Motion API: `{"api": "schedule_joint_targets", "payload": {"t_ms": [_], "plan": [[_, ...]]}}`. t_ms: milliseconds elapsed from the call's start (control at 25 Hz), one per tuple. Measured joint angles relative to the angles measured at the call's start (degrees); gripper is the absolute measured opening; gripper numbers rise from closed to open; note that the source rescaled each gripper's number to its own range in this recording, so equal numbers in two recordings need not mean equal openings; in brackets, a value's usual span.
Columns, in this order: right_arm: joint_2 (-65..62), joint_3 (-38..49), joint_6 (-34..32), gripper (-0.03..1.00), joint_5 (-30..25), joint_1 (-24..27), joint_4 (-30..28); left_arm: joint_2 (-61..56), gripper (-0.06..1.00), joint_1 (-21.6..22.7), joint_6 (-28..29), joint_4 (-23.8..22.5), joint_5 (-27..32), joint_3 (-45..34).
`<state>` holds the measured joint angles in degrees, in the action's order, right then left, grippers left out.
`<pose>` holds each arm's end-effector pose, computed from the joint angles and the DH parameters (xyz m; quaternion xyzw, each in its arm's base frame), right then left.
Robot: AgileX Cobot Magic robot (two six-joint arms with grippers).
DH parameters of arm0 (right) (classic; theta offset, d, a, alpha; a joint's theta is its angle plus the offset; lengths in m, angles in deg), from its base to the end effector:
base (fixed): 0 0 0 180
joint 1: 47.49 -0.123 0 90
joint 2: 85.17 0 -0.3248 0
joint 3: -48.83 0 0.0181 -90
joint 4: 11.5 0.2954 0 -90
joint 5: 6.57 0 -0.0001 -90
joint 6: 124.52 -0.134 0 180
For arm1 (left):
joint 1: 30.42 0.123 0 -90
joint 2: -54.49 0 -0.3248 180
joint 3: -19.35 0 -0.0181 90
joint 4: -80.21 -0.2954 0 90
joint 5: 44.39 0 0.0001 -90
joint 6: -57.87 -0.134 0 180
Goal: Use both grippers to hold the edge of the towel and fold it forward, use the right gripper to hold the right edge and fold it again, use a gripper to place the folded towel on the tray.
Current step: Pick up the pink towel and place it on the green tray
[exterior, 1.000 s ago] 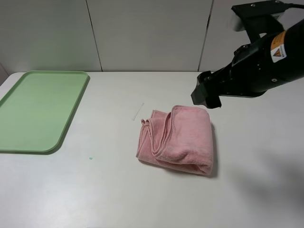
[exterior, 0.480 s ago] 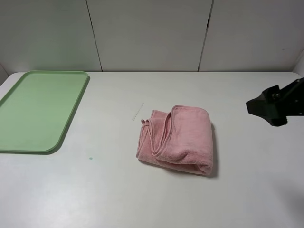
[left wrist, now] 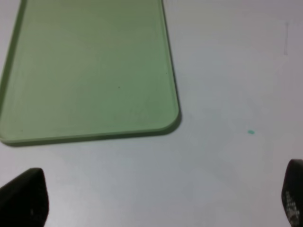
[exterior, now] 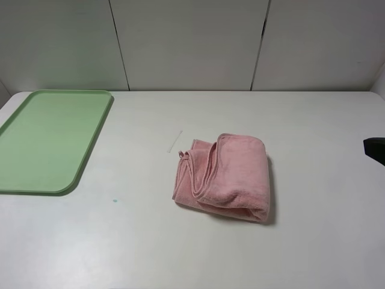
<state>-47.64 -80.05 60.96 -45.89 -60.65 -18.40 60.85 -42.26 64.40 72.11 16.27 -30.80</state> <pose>0.1414 0.0226 0.2640 -0.1701 0.8811 -0.0252 0.4405 0.0348 0.0095 0.2768 0.0369 0.8505 -0.0133 0.5245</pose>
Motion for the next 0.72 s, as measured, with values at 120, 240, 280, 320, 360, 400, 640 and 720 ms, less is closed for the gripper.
{"api": "schedule_joint_targets", "payload": {"t_ms": [120, 240, 280, 320, 360, 400, 640, 720], "plan": [[-3.60, 0.84, 0.38, 1.00, -1.06, 1.08, 1.40, 0.00, 0.99, 0.00, 0.00, 0.00, 0.00, 0.00], [-6.80, 1.09, 0.56, 1.00, -1.21, 2.29, 1.63, 0.00, 0.99, 0.00, 0.00, 0.00, 0.00, 0.00], [-7.84, 1.09, 0.56, 1.00, -1.21, 2.76, 1.70, 0.00, 0.99, 0.00, 0.00, 0.00, 0.00, 0.00], [-8.67, 1.09, 0.56, 1.00, -1.21, 3.33, 1.75, 0.00, 0.99, 0.00, 0.00, 0.00, 0.00, 0.00], [-9.60, 1.09, 0.56, 1.00, -1.21, 3.92, 1.81, 0.00, 0.99, 0.00, 0.00, 0.00, 0.00, 0.00], [-10.58, 1.09, 0.56, 1.00, -1.21, 4.44, 2.03, 0.00, 0.99, 0.00, 0.00, 0.00, 0.00, 0.00], [-18.29, 1.09, 0.57, 1.00, -1.21, 5.55, 3.47, 0.00, 0.99, 0.00, 0.00, 0.00, 0.00, 0.00], [-21.68, 1.09, 0.57, 1.00, -1.21, 5.55, 3.55, 0.00, 0.99, 0.00, 0.00, 0.00, 0.00, 0.00]]}}
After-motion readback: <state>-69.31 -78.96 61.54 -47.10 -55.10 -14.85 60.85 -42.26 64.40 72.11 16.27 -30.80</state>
